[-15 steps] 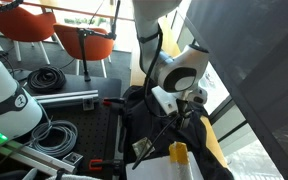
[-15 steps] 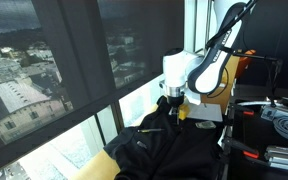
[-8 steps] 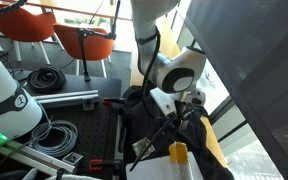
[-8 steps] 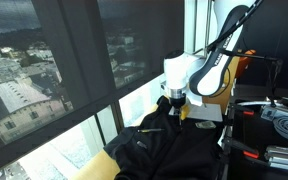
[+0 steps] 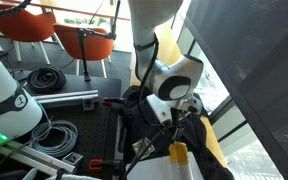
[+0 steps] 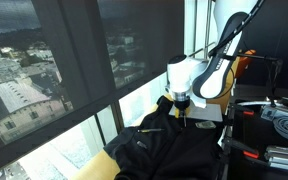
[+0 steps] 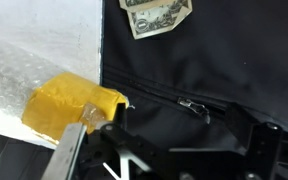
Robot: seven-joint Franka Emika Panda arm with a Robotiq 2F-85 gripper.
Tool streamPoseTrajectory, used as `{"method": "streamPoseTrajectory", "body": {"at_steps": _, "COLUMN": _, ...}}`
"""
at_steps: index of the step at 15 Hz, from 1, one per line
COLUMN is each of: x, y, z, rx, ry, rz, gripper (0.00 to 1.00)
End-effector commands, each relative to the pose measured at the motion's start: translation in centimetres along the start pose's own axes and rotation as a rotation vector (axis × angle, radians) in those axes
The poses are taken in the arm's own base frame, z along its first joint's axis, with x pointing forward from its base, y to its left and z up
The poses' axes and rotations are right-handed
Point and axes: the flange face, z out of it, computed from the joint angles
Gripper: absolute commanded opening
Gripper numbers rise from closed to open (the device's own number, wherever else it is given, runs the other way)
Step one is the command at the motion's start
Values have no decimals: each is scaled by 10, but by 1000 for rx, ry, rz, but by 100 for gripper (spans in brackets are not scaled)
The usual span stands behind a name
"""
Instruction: Pull the zipper closed on the jumper
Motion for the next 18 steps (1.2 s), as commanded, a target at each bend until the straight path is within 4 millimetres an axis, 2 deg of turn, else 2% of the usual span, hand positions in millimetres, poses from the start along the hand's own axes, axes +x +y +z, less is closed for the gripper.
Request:
{"method": "streamPoseTrajectory", "body": {"at_steps": 1, "x": 6, "y": -5, "z": 14, "rx": -14, "ry": 13, "rz": 3, "gripper": 100}}
{"method": "streamPoseTrajectory", "body": {"at_steps": 6, "x": 17, "y": -13, "z": 31, "rx": -23, "ry": 8, "rz": -5, "gripper": 100}}
{"method": "streamPoseTrajectory", "body": {"at_steps": 9, "x": 27, "y": -20, "z": 34, "rx": -29, "ry": 18, "rz": -17, "gripper": 100}}
{"method": "streamPoseTrajectory", "body": {"at_steps": 14, "x": 37, "y": -28, "z": 30, "rx": -43, "ry": 36, "rz": -32, "gripper": 100}}
{"method": "streamPoseTrajectory", "body": {"at_steps": 18, "x": 26, "y": -19, "z": 20, "rx": -69, "ry": 26, "rz": -49, "gripper": 100}}
